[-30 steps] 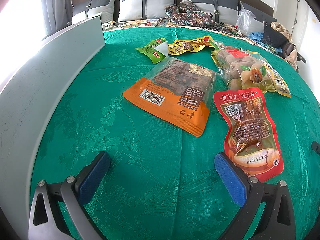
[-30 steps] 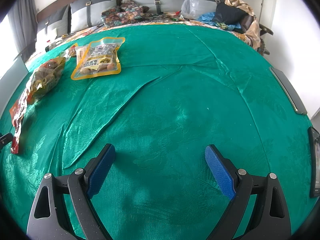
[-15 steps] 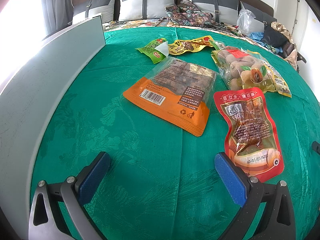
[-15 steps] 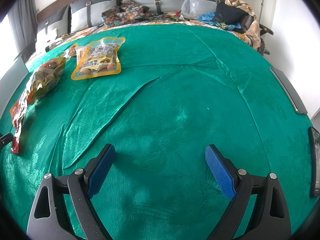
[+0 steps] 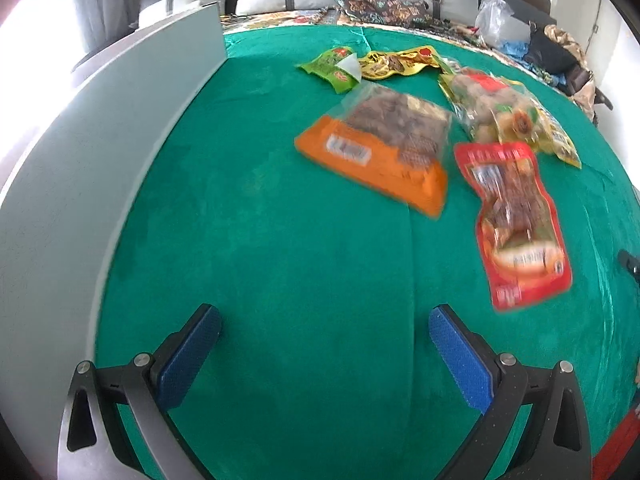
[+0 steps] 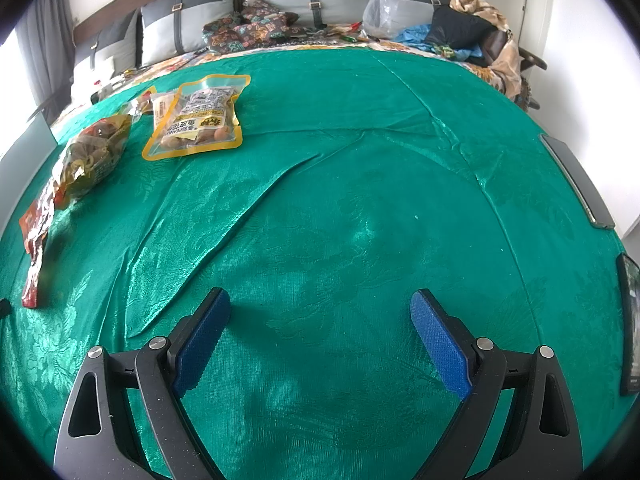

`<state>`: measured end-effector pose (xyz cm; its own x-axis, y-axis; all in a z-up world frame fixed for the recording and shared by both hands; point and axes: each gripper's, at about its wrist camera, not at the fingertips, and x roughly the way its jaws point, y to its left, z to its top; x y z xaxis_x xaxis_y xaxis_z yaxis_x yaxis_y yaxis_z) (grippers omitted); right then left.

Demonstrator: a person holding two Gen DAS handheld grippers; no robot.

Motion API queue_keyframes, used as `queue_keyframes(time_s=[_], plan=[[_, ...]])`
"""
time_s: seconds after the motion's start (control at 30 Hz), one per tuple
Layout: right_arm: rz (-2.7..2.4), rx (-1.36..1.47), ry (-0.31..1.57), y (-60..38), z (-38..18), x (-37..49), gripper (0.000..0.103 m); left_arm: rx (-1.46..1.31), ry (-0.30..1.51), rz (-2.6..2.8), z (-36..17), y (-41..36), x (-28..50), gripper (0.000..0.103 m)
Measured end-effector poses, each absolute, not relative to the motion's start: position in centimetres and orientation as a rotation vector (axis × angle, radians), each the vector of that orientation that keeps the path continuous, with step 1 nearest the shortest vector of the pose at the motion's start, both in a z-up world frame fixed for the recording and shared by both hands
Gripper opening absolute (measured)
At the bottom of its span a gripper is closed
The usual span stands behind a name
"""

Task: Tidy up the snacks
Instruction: 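Grasp the orange jerky packet with barcode using the left tool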

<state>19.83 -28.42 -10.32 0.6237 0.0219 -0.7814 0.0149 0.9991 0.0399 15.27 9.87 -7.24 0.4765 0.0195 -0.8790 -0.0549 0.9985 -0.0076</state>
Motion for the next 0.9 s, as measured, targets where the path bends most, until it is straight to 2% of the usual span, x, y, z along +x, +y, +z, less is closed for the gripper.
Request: queue_keyframes(time_s=[0.1, 0.3, 0.47, 0.63, 0.67, 0.7, 0.73, 0.9], plan=[[0.004, 0.044, 0.897, -28.4, -10.3, 19.8, 0.094, 0.018, 1.042, 0.015, -5.0, 9.7, 18.7, 0.102], [0.004, 0.044, 0.897, -28.4, -10.3, 19.8, 0.094, 0.086, 1.12, -0.234, -3.1, 6.6, 27.3, 0.102], [0.004, 0.044, 0.898, -28.4, -10.3, 19.8, 0.094, 0.246, 1.219, -0.252, -6.6, 4.7, 32.1, 0.102], [0.004, 0.044, 0.897, -28.4, -10.3, 19.8, 0.094, 0.168, 1.226, -0.247, -7.9, 5.1, 33.5, 0.103], [0.004, 0.044, 0.897, -28.4, -10.3, 19.8, 0.094, 0.161, 1.221, -0.24, -7.8, 5.2, 33.3, 0.101], [0.004, 0.044, 0.897, -28.4, -10.4, 19.8, 0.094, 0.152, 1.201, -0.232, -7.5, 5.3, 32.9, 0.089], [0.004, 0.044, 0.897, -28.4, -10.4, 19.8, 0.094, 0.133, 1.183, -0.215, -7.0, 5.5, 32.4, 0.07], [0.004, 0.044, 0.897, -28.4, -10.3, 19.8, 0.094, 0.063, 1.155, -0.094, -6.6, 7.8, 26.8, 0.064]])
